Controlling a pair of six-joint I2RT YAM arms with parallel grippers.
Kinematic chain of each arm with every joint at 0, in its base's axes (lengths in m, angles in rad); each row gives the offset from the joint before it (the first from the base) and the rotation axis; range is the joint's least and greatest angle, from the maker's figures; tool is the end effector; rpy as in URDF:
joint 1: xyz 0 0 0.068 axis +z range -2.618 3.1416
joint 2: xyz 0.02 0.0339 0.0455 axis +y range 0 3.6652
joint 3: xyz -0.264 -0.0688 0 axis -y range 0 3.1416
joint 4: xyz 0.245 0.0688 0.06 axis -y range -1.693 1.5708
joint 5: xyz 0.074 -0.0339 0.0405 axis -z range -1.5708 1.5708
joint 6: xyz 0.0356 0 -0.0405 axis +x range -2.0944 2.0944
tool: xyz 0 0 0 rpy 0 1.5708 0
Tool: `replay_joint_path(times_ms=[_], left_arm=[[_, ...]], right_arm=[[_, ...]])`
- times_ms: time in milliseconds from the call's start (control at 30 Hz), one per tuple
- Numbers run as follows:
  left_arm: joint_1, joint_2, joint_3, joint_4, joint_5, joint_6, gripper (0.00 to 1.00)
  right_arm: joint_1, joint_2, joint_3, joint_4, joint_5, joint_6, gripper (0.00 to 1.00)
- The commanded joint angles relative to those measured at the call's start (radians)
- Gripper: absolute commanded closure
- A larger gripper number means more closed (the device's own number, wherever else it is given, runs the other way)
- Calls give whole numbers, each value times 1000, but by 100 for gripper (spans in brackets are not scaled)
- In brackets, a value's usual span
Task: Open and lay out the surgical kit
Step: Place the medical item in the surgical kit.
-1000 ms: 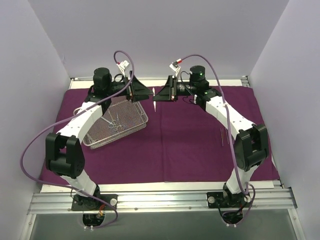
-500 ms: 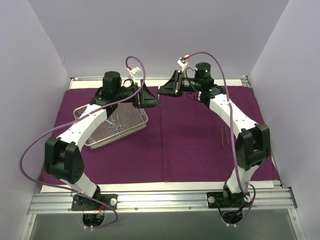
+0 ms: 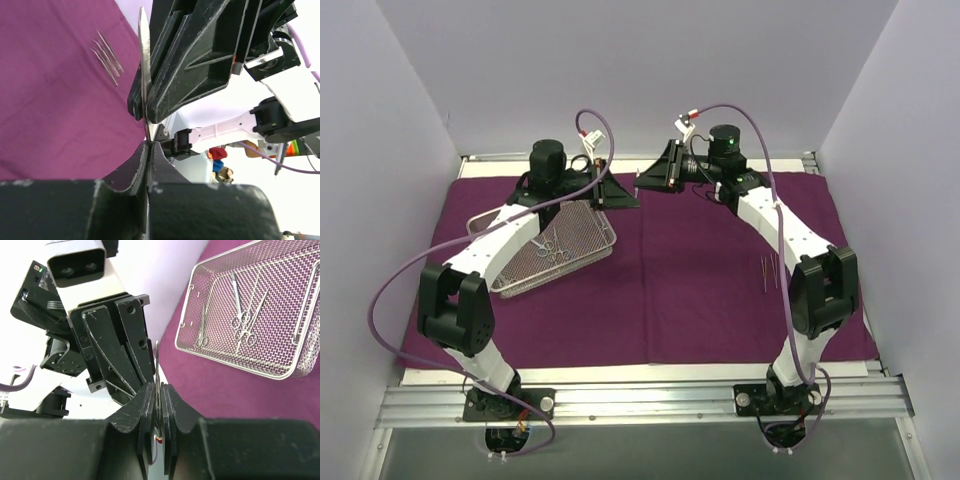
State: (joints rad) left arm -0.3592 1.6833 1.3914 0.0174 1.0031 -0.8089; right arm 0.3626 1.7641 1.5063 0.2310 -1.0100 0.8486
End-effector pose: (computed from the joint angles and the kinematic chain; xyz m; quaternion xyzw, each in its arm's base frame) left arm 0.3557 -0.1656 0.3375 0.1271 0.7461 -0.6116 0.2303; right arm 0.3781 0.1757 0.3656 -0.1767 0.6899 0.6325 0.3046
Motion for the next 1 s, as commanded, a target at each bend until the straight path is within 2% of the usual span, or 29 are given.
replay_joint_path(times_ms=[0,33,67,133,167,200,233,333,500,633,667,700,767,900,967], left_arm=[[2,0,8,151,46,-56,98],[5,-7,-2,153,51,-64,98],[8,-8,-27,162,64,-75,98],[16,-11,-60,185,87,-120,98],[19,-10,-80,223,118,-140,98],[22,-8,-113,245,132,-191,98],[28,-5,-132,268,147,-220,98],[32,-5,-186,364,202,-309,98],[32,-25,-244,371,247,-337,98],[25,-40,-293,359,285,-354,98],[22,-40,-311,352,305,-358,98],[20,-43,-321,345,308,-363,98],[17,-53,-345,314,319,-365,98],[-14,-60,-356,283,353,-360,98],[-24,-65,-358,259,359,-355,98]], right_arm=[[15,8,77,-10,-32,-29,97],[10,8,103,-65,-16,-75,78],[6,11,138,-258,63,-232,68],[4,20,260,-475,179,-426,57],[9,21,288,-627,244,-513,56],[22,9,299,-674,375,-655,55],[30,-1,292,-723,442,-715,53],[64,-57,244,-739,662,-906,49],[114,-225,25,-589,847,-1118,46],[156,-350,-121,-524,818,-1369,46],[176,-380,-156,-510,780,-1505,46],[179,-447,-196,-497,756,-1572,46],[182,-504,-302,-406,732,-1638,43],[223,-493,-273,-435,595,-1746,43],[262,-453,-207,-502,587,-1790,44]])
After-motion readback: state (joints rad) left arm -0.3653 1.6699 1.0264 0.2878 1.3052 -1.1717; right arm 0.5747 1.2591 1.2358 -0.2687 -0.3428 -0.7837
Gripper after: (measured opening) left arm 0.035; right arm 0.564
